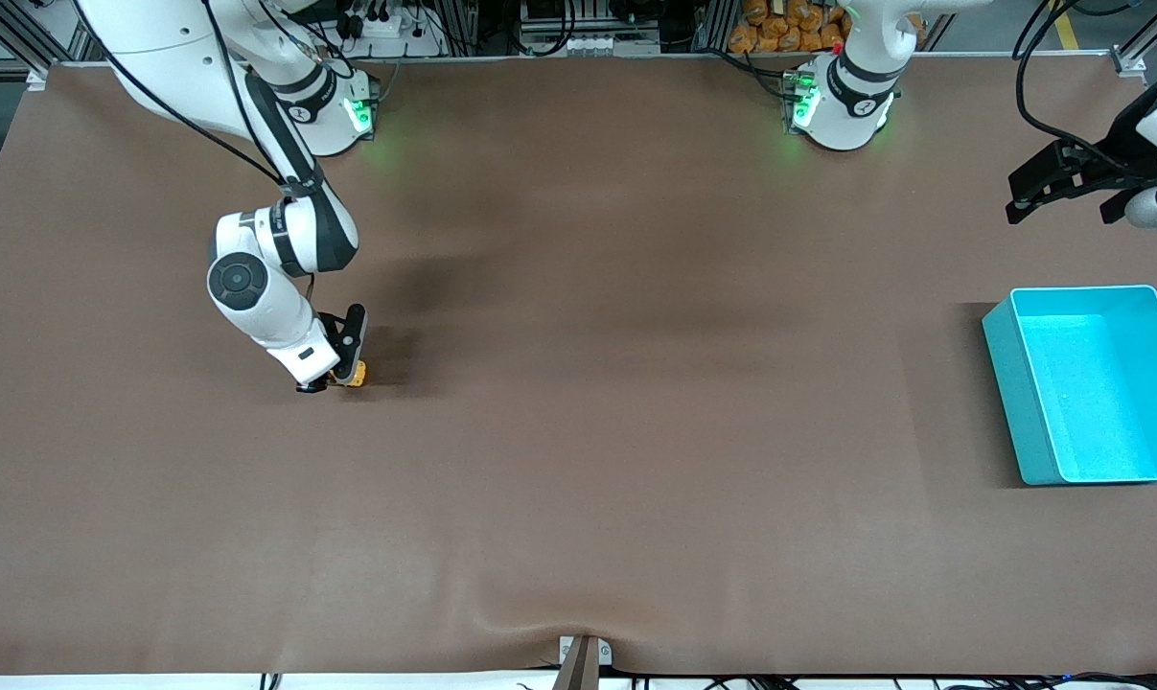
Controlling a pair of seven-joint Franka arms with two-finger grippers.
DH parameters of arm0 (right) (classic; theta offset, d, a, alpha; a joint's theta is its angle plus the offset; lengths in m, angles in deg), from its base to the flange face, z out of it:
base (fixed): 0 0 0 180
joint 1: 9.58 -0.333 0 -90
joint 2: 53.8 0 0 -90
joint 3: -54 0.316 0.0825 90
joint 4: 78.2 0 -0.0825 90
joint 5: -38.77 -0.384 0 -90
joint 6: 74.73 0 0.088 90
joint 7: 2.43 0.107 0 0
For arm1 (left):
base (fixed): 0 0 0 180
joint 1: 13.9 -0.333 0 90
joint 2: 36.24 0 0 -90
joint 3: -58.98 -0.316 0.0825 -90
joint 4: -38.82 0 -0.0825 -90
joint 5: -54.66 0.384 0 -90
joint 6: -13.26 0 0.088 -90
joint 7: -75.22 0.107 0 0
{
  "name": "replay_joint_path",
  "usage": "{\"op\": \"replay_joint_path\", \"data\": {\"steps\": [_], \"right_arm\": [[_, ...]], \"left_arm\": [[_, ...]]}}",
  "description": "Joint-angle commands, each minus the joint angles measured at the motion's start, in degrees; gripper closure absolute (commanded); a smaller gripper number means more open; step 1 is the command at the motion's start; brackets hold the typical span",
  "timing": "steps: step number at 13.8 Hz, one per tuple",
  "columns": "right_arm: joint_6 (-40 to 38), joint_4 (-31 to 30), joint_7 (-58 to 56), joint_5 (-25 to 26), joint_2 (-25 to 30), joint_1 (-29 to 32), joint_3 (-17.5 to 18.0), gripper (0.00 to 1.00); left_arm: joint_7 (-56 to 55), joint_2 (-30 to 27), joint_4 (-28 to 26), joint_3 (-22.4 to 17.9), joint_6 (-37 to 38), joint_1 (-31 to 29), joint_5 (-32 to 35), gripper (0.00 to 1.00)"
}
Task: Wind and store yellow beetle car
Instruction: 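Close the right gripper on the yellow car and lift it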
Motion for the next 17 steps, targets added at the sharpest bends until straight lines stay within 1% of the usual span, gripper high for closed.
{"op": "replay_joint_path", "data": {"steps": [1,11,17], "right_arm": [[0.7,0.8,-0.9,0.1,-1.9,1.0,0.2,0.87],[1.5,0.6,-2.4,0.4,-2.7,3.6,0.1,0.88],[1.5,0.3,-5.6,0.6,-2.7,5.9,-0.3,0.88]], "left_arm": [[0.6,0.1,0.7,0.1,0.5,-0.3,0.0,0.0],[0.6,0.1,0.7,0.1,0.5,-0.3,0.0,0.0],[0.6,0.1,0.7,0.1,0.5,-0.4,0.0,0.0]]}}
